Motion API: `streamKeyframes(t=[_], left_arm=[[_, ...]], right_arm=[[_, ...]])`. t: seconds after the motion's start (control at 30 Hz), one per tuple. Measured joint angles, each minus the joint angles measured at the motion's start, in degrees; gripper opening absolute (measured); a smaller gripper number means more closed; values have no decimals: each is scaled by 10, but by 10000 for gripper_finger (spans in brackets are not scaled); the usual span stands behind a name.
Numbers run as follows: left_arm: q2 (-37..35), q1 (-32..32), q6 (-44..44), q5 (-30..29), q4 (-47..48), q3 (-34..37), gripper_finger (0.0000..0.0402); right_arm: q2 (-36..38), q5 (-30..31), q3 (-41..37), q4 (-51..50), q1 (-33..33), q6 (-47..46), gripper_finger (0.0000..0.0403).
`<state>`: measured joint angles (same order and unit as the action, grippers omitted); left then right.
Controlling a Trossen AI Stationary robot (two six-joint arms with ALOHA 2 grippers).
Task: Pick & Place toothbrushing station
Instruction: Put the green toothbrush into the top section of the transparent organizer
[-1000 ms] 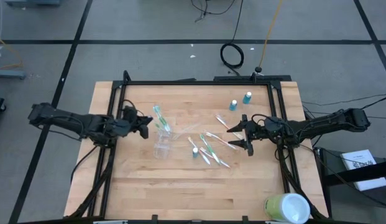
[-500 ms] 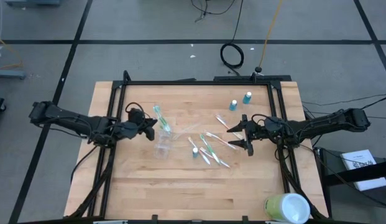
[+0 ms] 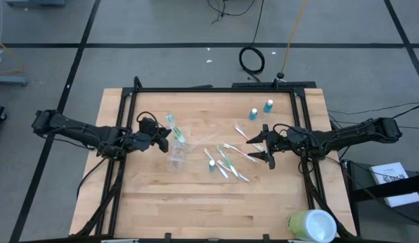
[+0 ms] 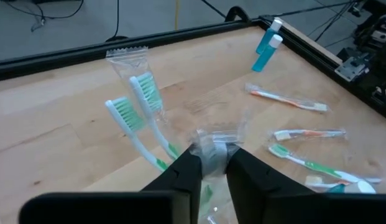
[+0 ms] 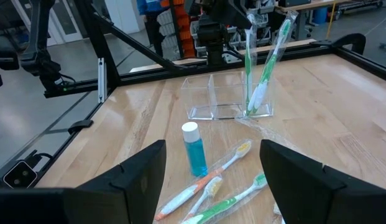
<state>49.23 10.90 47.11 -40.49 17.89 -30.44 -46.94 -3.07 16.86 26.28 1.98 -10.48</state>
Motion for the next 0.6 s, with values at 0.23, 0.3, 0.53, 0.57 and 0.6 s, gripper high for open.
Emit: streamKeyframes(t=[0.23, 0.3, 0.53, 0.57, 0.6], left_arm=[[-1, 0, -3, -5, 4, 0, 114], [-1, 0, -5, -7, 4, 0, 128], [-2, 0, -20, -11, -2, 0, 175], [-2, 0, -26, -11, -5, 0, 181], [-2, 0, -32, -11, -10, 0, 188]], right_arm=[[0, 0, 0, 0, 0, 0, 251], [0, 0, 0, 0, 0, 0, 251], [0, 0, 0, 0, 0, 0, 251], [0, 0, 0, 0, 0, 0, 251], [0, 0, 0, 0, 0, 0, 251]])
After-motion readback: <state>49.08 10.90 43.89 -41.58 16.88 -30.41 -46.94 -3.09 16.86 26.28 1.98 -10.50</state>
